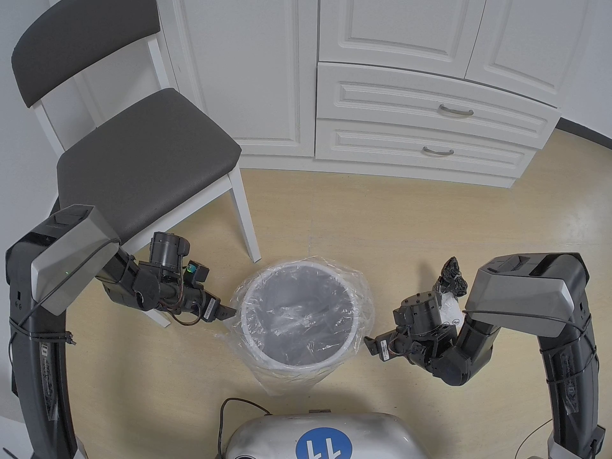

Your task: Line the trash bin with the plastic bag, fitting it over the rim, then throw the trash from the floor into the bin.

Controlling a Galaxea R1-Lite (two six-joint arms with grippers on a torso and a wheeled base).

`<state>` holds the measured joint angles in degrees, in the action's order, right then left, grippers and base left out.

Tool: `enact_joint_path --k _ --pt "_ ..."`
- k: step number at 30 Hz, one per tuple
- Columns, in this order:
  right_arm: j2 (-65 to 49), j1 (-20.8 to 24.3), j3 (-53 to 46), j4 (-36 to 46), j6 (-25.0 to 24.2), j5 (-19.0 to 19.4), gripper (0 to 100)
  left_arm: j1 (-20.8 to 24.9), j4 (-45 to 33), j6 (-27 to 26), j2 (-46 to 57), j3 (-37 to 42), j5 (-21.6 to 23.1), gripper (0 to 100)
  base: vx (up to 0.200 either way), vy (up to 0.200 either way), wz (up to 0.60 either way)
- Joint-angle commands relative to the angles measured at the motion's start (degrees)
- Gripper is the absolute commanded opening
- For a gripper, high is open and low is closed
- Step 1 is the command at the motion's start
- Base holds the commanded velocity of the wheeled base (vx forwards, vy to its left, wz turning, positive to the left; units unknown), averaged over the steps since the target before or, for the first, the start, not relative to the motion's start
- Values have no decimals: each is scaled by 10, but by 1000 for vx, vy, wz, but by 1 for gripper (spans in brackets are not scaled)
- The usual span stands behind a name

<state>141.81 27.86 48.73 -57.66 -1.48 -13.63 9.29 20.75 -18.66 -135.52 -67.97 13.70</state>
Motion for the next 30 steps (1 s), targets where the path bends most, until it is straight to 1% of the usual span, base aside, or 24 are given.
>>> enact_joint_path --k 1,5,7,9,10,11,13,15,16,17,21,24,27,30 --pt "27 5 8 0 -4 0 100 5 1 2 -36 -14 -4 100 0 0 0" --pt "33 6 14 1 -6 3 100 7 1 5 -48 -24 -11 100 0 0 0" --pt "34 6 16 1 -20 19 100 14 5 8 -65 -43 -41 100 0 0 0" --pt "34 6 16 2 -28 24 100 18 9 15 -79 -55 -64 100 0 0 0" --pt "34 5 16 2 -28 24 100 18 10 17 -80 -56 -66 100 0 0 0" --pt "34 6 16 1 -30 24 100 25 13 35 -90 -67 -81 100 0 0 0" --pt "34 6 16 1 -30 24 100 30 18 52 -95 -77 -90 100 0 0 0" --pt "34 8 16 0 -30 24 100 39 25 86 -107 -99 -104 100 0 0 0" --pt "34 9 16 0 -30 24 100 39 25 87 -107 -100 -105 100 0 0 0" --pt "35 11 16 -1 -31 24 100 43 32 103 -114 -112 -114 100 0 0 0" --pt "31 17 15 -2 -33 24 100 47 41 130 -133 -142 -136 100 0 0 0" --pt "25 20 12 -2 -38 23 100 52 41 151 -142 -163 -146 100 0 0 0" --pt "18 36 8 0 -55 23 100 57 41 181 -145 -184 -155 100 0 0 0" --pt "14 51 -3 0 -57 23 100 57 40 200 -147 -201 -157 100 0 0 0"
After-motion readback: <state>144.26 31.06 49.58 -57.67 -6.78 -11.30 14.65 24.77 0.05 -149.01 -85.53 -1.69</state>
